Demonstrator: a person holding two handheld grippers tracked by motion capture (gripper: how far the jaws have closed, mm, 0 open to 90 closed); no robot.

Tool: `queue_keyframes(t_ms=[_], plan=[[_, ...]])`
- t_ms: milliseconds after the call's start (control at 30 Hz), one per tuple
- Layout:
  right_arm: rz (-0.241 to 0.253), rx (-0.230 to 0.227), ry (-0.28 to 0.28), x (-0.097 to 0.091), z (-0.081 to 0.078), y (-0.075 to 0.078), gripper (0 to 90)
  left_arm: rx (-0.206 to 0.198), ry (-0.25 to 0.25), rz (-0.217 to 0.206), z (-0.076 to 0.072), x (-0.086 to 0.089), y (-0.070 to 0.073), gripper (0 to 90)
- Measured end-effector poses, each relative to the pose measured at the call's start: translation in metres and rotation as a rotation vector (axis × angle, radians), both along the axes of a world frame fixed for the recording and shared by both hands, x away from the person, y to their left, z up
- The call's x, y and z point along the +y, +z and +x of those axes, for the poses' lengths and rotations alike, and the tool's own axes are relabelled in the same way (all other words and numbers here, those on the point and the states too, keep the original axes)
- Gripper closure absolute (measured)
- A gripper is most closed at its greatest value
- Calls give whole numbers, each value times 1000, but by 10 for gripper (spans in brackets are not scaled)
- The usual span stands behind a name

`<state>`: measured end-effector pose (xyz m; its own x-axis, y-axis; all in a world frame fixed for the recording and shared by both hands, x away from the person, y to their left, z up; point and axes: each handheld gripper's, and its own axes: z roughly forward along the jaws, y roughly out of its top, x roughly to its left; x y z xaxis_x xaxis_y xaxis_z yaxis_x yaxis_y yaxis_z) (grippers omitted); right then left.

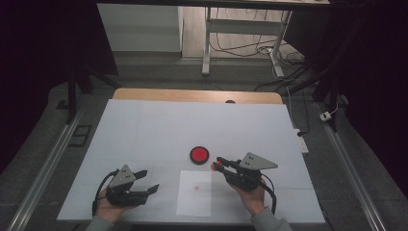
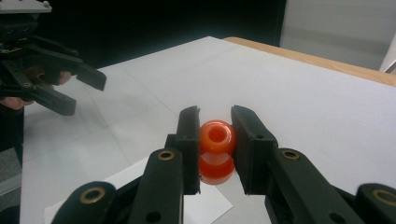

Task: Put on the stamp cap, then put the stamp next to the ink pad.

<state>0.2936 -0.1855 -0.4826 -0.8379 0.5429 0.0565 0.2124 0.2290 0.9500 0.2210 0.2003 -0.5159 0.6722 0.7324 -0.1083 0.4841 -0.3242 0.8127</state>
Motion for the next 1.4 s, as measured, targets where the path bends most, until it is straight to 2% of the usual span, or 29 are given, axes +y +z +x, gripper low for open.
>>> queue_keyframes(t_ms=[233, 633, 1133, 1400], plan=[[-8, 0, -4, -3, 3, 0, 723, 4, 38, -5, 1, 14, -3, 318], [-17, -12, -16, -4, 6, 1, 723, 29, 60, 3, 7, 22, -8, 319], [-27, -8, -60, -6, 17, 3, 722, 27, 58, 4, 6, 21, -8, 320], [-29, -14, -92, -9, 31, 6, 722, 30, 57, 10, 6, 20, -8, 318]])
